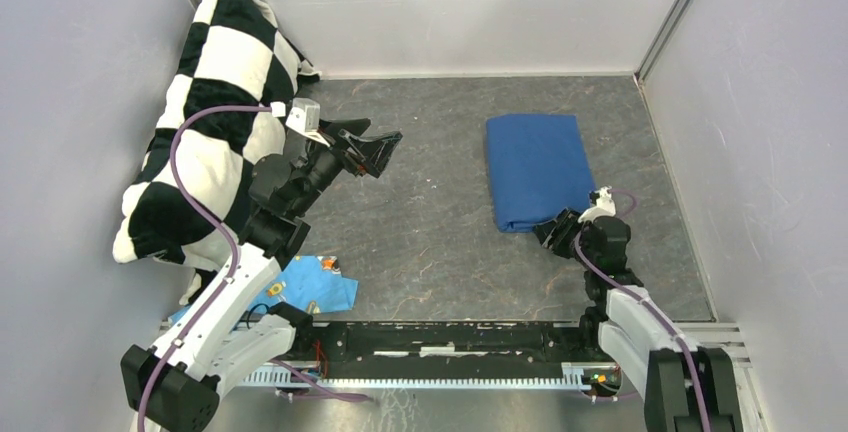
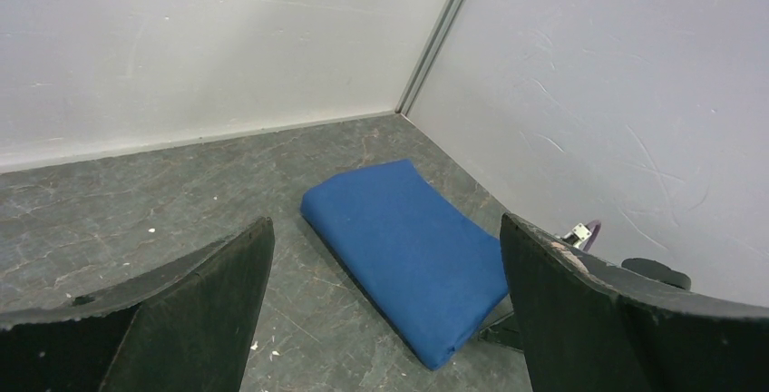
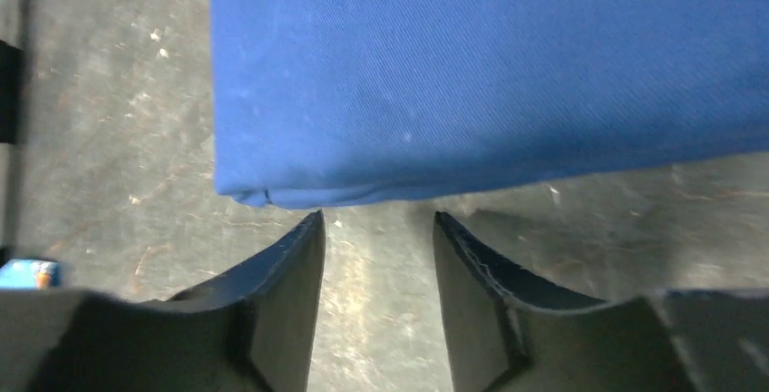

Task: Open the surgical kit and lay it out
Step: Move the surgical kit at the center of the board.

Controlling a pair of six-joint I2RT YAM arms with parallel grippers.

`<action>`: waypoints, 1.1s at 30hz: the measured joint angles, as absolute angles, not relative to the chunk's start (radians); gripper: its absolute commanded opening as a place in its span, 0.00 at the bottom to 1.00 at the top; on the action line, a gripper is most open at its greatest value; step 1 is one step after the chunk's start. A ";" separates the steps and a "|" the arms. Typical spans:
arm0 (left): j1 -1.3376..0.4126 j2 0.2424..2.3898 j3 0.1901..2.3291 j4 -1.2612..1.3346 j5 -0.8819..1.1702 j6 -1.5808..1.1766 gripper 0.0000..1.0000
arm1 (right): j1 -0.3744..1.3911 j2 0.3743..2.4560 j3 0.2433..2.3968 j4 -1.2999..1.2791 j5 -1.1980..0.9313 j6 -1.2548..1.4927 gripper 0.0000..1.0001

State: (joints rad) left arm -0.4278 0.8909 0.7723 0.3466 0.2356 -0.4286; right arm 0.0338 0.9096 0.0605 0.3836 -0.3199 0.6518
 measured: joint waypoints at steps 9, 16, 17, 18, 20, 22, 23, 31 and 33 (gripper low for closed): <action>-0.428 0.881 0.771 0.347 0.236 -0.429 1.00 | 0.028 0.761 0.264 -0.083 -0.140 0.435 0.83; -0.428 0.881 0.771 0.347 0.237 -0.444 1.00 | -0.163 0.933 0.427 -0.137 -0.104 0.350 0.82; -0.428 0.881 0.771 0.348 0.237 -0.448 1.00 | -0.187 0.948 0.433 -0.136 -0.108 0.347 0.81; -0.428 0.881 0.771 0.347 0.237 -0.450 1.00 | -0.208 0.962 0.437 -0.133 -0.118 0.345 0.79; -0.428 0.881 0.771 0.347 0.237 -0.454 1.00 | -0.242 0.998 0.440 -0.114 -0.154 0.344 0.75; -0.428 0.881 0.771 0.348 0.237 -0.456 1.00 | -0.262 1.045 0.442 -0.096 -0.199 0.344 0.70; -0.428 0.881 0.771 0.348 0.237 -0.457 1.00 | -0.270 1.065 0.442 -0.086 -0.215 0.343 0.68; -0.428 0.881 0.771 0.352 0.238 -0.464 1.00 | -0.339 1.103 0.443 -0.038 -0.299 0.363 0.71; -0.428 0.881 0.771 0.353 0.238 -0.464 1.00 | -0.350 1.102 0.443 -0.024 -0.307 0.370 0.72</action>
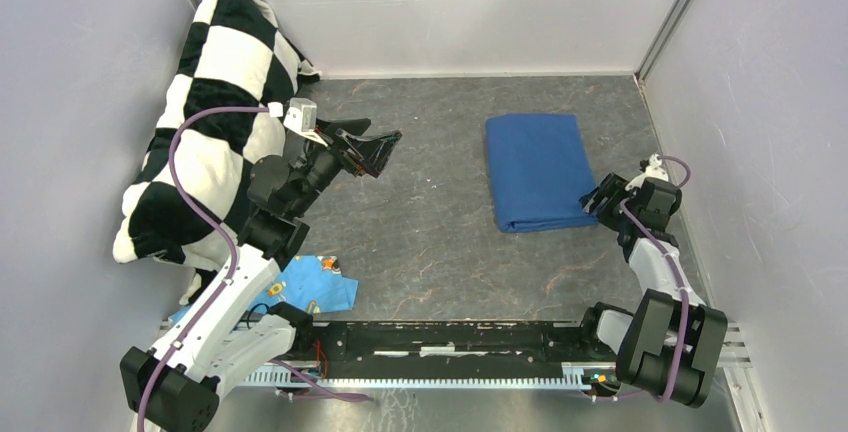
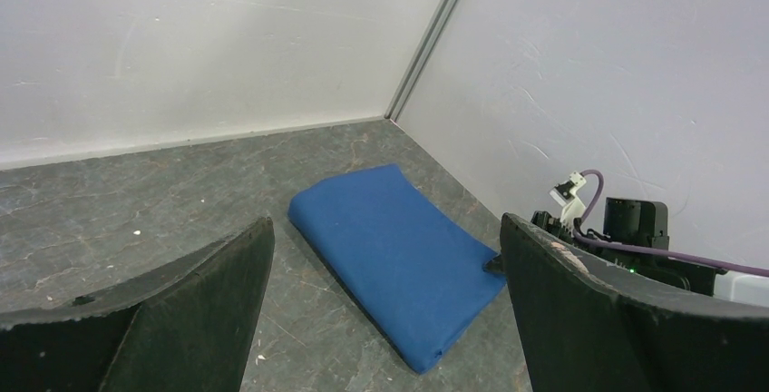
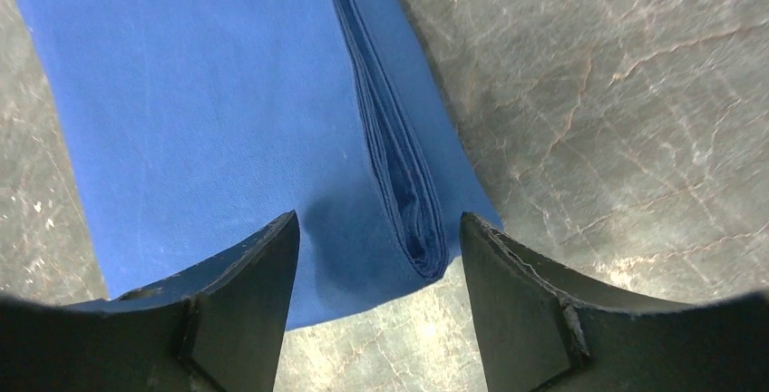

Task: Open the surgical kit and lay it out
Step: Move the surgical kit at the center of the board, then open the surgical kit at the center of the board.

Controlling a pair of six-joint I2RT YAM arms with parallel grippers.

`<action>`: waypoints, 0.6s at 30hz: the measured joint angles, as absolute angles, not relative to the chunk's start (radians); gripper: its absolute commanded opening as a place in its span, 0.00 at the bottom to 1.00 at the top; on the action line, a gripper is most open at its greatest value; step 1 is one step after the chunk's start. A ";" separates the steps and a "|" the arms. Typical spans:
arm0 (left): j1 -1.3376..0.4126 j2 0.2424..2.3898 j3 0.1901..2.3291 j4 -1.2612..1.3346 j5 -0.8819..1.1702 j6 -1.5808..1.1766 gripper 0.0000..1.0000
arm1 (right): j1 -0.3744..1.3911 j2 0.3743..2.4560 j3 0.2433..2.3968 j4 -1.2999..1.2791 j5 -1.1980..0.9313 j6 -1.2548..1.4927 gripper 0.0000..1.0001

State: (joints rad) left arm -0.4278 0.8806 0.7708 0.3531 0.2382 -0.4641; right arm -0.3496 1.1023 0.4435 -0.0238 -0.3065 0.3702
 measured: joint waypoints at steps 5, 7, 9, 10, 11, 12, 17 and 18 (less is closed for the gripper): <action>-0.428 0.881 0.771 0.355 0.238 -0.464 1.00 | -0.367 1.085 0.443 0.041 -0.313 0.398 0.70; -0.428 0.881 0.771 0.355 0.238 -0.464 1.00 | -0.369 1.084 0.443 0.062 -0.314 0.410 0.69; -0.428 0.881 0.771 0.355 0.239 -0.464 1.00 | -0.369 1.087 0.443 0.078 -0.319 0.424 0.70; -0.428 0.881 0.770 0.355 0.239 -0.464 1.00 | -0.369 1.093 0.443 0.087 -0.325 0.431 0.71; -0.428 0.881 0.770 0.355 0.239 -0.464 1.00 | -0.369 1.100 0.443 0.093 -0.330 0.434 0.72; -0.428 0.881 0.770 0.355 0.239 -0.464 1.00 | -0.368 1.112 0.443 0.096 -0.334 0.440 0.75; -0.428 0.882 0.770 0.355 0.239 -0.464 1.00 | -0.369 1.122 0.443 0.085 -0.316 0.444 0.77; -0.428 0.882 0.770 0.355 0.239 -0.464 1.00 | -0.369 1.118 0.443 0.085 -0.310 0.444 0.75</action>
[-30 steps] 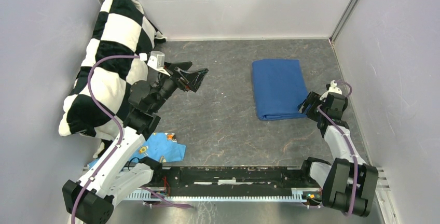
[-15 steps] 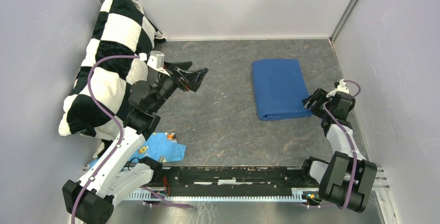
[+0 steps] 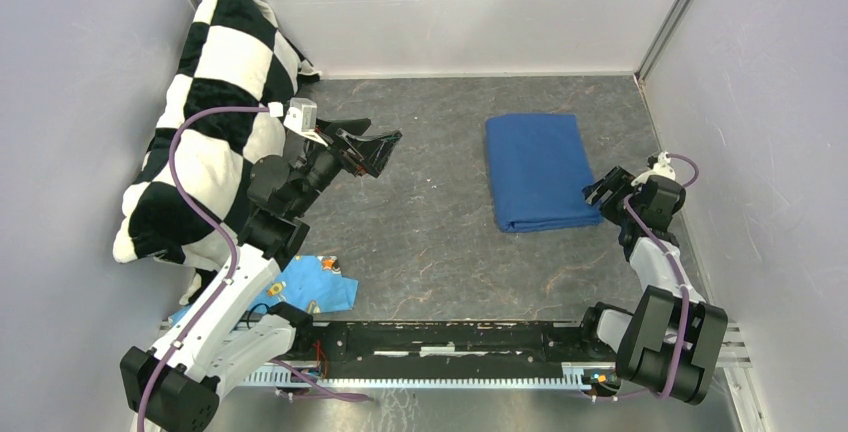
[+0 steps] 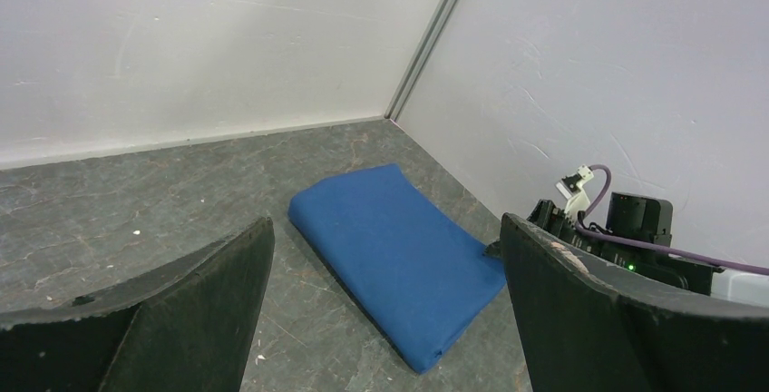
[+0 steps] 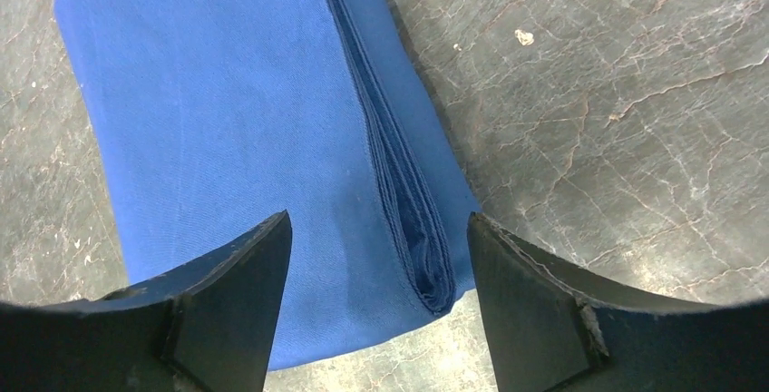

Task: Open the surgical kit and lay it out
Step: Open the surgical kit at the center of the board.

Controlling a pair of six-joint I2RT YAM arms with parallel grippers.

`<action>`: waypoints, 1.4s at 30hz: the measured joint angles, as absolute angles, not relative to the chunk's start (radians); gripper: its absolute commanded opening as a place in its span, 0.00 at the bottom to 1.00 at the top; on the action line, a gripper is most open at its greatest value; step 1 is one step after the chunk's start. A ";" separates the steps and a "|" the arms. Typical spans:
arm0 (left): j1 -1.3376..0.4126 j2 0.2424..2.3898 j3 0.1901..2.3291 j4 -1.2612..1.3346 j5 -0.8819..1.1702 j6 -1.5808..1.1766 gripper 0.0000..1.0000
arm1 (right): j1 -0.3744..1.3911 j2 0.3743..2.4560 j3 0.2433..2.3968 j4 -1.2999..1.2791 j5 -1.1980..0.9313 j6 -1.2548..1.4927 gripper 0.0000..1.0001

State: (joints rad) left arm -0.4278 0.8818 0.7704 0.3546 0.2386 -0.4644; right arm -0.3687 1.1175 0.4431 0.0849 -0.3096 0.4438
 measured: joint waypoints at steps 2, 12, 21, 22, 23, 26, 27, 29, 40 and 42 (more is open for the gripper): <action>-0.428 0.882 0.770 0.355 0.239 -0.464 1.00 | -0.369 1.113 0.442 0.089 -0.310 0.443 0.71; -0.428 0.884 0.770 0.355 0.239 -0.464 1.00 | -0.369 1.125 0.423 0.112 -0.351 0.483 0.77; -0.428 0.884 0.770 0.355 0.239 -0.464 1.00 | -0.369 1.143 0.398 0.136 -0.352 0.493 0.75; -0.428 0.884 0.770 0.355 0.240 -0.464 1.00 | -0.369 1.143 0.395 0.139 -0.352 0.494 0.76; -0.428 0.884 0.770 0.355 0.240 -0.464 1.00 | -0.369 1.143 0.394 0.142 -0.352 0.496 0.77; -0.428 0.884 0.770 0.355 0.240 -0.464 1.00 | -0.369 1.142 0.394 0.142 -0.351 0.501 0.80; -0.428 0.884 0.770 0.355 0.240 -0.464 1.00 | -0.369 1.140 0.394 0.142 -0.350 0.501 0.80; -0.428 0.884 0.770 0.355 0.240 -0.464 1.00 | -0.369 1.139 0.394 0.141 -0.349 0.501 0.81; -0.428 0.884 0.770 0.355 0.244 -0.465 1.00 | -0.378 1.108 0.390 0.123 -0.349 0.494 0.74; -0.428 0.884 0.770 0.355 0.245 -0.465 1.00 | -0.378 1.117 0.388 0.129 -0.364 0.501 0.74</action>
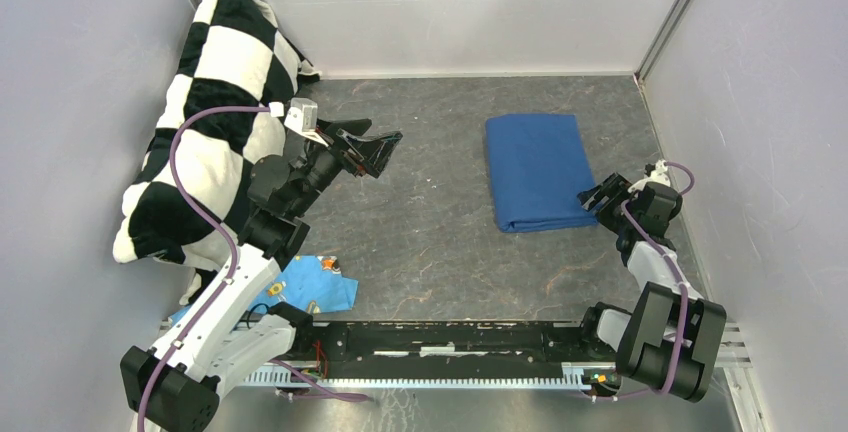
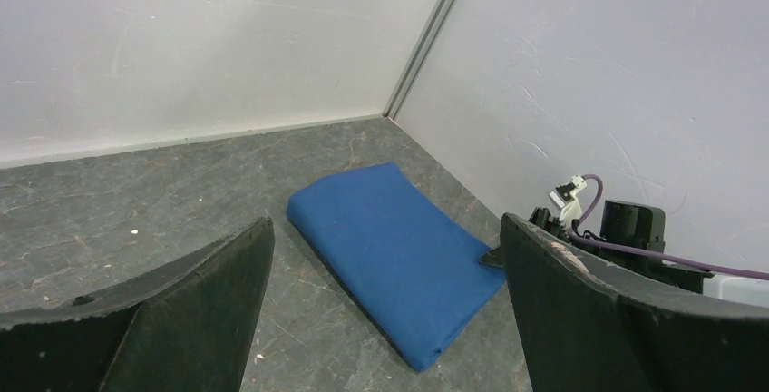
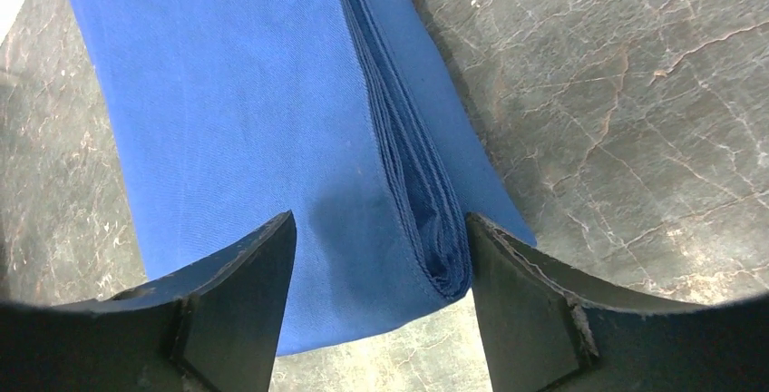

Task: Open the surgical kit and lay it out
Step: Open the surgical kit at the center of the board.

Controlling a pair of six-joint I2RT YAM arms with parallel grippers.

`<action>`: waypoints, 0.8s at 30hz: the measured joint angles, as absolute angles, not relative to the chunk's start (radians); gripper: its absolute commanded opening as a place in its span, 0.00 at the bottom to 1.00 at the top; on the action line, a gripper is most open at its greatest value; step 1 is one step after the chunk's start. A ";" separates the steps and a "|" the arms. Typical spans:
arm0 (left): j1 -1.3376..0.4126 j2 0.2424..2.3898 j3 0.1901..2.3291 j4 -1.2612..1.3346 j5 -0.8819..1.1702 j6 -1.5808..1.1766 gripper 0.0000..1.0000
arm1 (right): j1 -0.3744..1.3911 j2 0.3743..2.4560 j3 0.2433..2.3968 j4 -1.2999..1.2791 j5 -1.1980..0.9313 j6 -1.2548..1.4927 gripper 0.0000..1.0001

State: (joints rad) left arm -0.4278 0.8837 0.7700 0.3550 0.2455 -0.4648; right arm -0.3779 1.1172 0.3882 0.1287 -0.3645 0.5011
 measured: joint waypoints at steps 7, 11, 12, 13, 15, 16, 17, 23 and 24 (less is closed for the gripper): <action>-0.428 0.884 0.770 0.355 0.245 -0.465 1.00 | -0.383 1.137 0.368 0.189 -0.385 0.537 0.47; -0.428 0.884 0.770 0.355 0.245 -0.465 1.00 | -0.387 1.126 0.360 0.223 -0.393 0.545 0.17; -0.428 0.884 0.770 0.355 0.245 -0.465 1.00 | -0.386 1.118 0.360 0.228 -0.401 0.546 0.12; -0.428 0.884 0.770 0.355 0.245 -0.465 1.00 | -0.386 1.106 0.360 0.231 -0.409 0.540 0.08; -0.428 0.884 0.770 0.355 0.246 -0.465 1.00 | -0.381 1.087 0.361 0.237 -0.426 0.525 0.04; -0.428 0.884 0.770 0.355 0.245 -0.465 1.00 | -0.378 1.081 0.363 0.239 -0.434 0.517 0.02; -0.428 0.884 0.770 0.355 0.245 -0.465 1.00 | -0.369 1.076 0.372 0.239 -0.446 0.506 0.02; -0.428 0.884 0.770 0.355 0.246 -0.465 1.00 | -0.165 1.074 0.494 0.207 -0.458 0.398 0.01; -0.428 0.884 0.769 0.355 0.245 -0.465 1.00 | -0.109 1.074 0.520 0.203 -0.456 0.379 0.01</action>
